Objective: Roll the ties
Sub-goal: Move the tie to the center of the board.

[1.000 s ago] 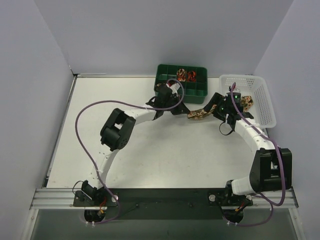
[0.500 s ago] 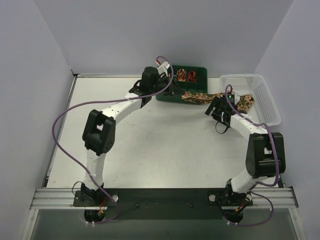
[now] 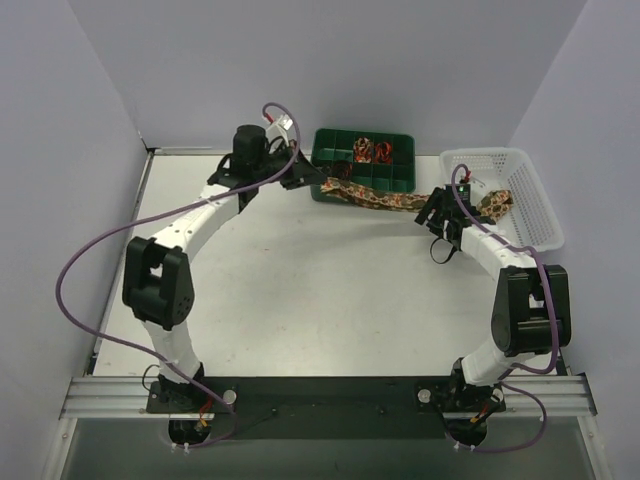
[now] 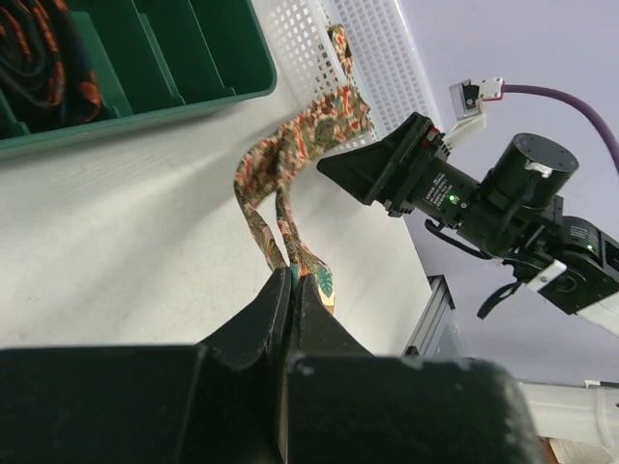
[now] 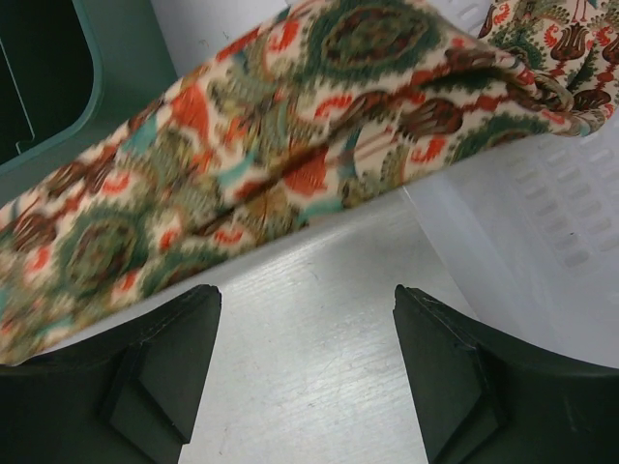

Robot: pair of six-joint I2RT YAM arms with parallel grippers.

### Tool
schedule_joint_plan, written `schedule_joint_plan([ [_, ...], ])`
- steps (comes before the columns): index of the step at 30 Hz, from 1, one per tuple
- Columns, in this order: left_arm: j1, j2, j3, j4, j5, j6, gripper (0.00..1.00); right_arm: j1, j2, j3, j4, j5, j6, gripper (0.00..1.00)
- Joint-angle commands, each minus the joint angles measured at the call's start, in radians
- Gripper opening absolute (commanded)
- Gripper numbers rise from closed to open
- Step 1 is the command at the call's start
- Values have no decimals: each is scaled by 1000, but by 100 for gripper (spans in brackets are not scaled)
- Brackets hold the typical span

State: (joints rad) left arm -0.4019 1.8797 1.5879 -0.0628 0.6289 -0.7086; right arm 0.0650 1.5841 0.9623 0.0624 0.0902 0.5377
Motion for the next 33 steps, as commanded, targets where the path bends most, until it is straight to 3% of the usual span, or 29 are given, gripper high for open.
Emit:
schedule_joint_plan([
  [1,58,-174,-66,-72,28,55,0,-8,0,44,-16,54,-8,74],
  [8,266,-356,-184,-114,6,50,0,-17,-4,44,-27,82,-8,74],
  [15,369,-485,-219,-299,-194,147,0,-30,-3,47,-35,94,-8,74],
  [25,603,-662,-485,-279,-290,89,0,-36,22,56,-41,83,2,74],
  [33,621,-628,-676,-203,-233,80,0,-24,27,72,-30,-4,-11,73],
])
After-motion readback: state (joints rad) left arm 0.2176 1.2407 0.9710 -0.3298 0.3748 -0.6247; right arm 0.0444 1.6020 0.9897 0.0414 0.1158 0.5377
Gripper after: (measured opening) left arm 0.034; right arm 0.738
